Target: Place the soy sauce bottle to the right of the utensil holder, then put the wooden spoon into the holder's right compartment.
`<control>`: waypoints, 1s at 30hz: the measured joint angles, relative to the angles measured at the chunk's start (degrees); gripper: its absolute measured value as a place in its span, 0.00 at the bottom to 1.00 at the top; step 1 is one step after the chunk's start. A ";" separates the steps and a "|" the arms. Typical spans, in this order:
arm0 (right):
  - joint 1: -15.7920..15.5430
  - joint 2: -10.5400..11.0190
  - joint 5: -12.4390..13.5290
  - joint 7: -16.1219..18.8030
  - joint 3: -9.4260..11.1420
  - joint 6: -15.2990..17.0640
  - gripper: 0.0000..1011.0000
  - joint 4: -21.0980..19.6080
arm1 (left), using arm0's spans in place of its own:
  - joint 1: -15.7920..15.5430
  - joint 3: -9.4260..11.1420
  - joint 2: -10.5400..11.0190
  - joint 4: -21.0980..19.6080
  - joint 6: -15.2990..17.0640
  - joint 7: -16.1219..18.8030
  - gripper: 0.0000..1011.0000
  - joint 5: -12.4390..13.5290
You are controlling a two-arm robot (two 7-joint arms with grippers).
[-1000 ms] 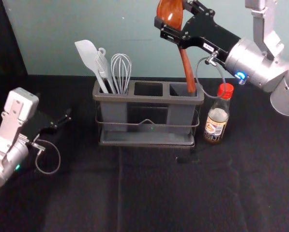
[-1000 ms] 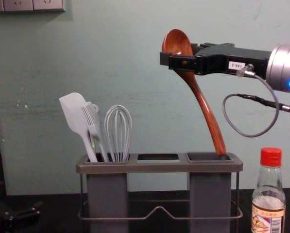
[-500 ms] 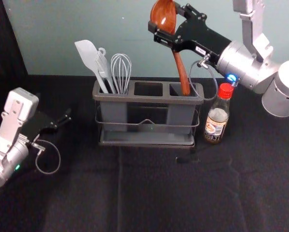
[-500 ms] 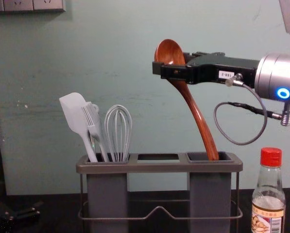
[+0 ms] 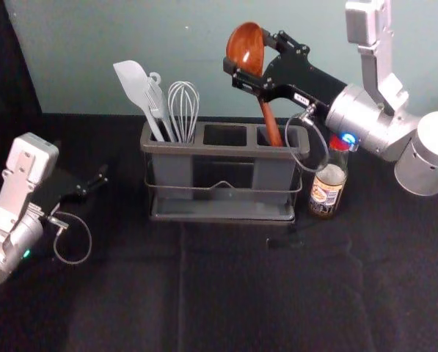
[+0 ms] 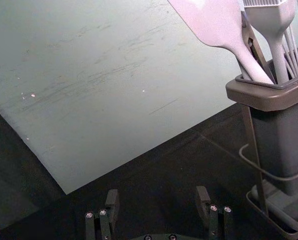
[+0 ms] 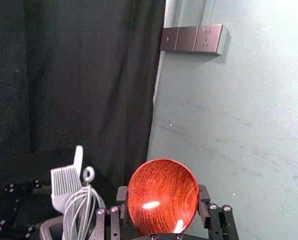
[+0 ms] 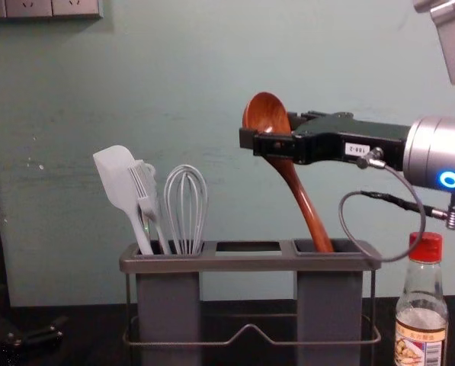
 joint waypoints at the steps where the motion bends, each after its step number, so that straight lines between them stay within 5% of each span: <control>1: -0.24 0.04 -0.04 0.05 -0.02 -0.06 0.83 0.05 | 0.00 0.00 0.00 0.00 0.00 0.00 0.99 0.00; 30: -5.21 2.71 0.01 1.09 0.66 -0.56 0.83 -1.90 | 0.00 0.00 0.00 0.00 0.00 0.00 0.99 0.00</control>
